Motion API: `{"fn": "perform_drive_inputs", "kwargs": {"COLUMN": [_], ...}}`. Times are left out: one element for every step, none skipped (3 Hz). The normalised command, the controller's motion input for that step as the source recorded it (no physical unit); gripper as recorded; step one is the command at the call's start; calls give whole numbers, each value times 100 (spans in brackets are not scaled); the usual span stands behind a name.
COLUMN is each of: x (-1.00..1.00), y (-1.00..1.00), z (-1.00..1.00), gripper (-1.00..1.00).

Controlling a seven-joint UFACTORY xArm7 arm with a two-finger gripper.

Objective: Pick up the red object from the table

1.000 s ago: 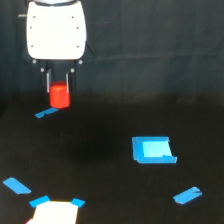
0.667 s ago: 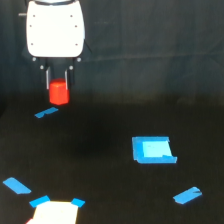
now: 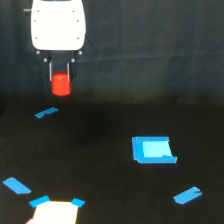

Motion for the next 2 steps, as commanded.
{"fn": "perform_drive_inputs", "kwargs": {"x": [-41, 90], "y": [-14, -100], "z": [29, 20], "gripper": [-71, -46]}}
